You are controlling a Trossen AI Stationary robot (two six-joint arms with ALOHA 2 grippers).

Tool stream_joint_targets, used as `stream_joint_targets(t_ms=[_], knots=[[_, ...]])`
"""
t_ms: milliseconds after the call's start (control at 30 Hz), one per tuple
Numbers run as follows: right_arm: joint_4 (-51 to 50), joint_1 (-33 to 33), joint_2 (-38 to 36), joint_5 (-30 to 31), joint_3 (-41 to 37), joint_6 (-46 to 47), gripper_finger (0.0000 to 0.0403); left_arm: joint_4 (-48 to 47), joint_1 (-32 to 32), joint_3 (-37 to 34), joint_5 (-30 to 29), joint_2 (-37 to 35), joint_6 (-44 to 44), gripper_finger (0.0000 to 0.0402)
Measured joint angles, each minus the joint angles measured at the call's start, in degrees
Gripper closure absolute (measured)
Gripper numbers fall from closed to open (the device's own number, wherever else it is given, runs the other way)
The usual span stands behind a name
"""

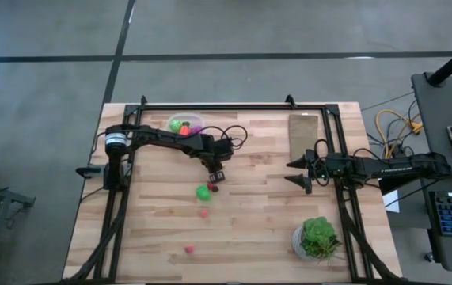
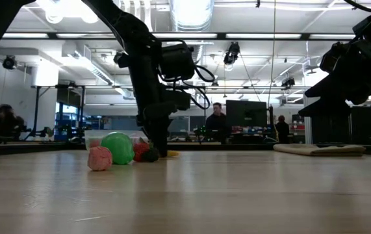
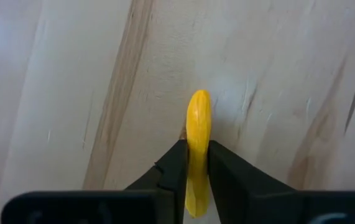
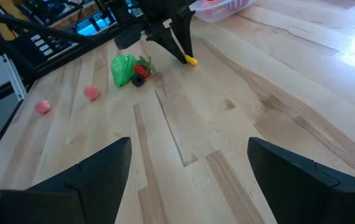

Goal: Pick and placing Produce into tupperware
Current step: Put the yellow squash into the transparent bin

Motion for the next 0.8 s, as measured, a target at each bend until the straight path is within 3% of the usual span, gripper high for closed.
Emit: stream_joint_targets(t_ms=[467, 800], knots=[[0.0, 0.0, 0.0, 0.0, 0.0, 0.0, 0.0090, -5.7, 0.1, 2.9, 2.0, -0.1, -0.2, 0.0357], [0.0, 0.0, 0.0, 0.0, 0.0, 0.0, 0.0090, -16.4, 0.5, 14.5, 1.9, -0.6, -1.6, 0.0397]])
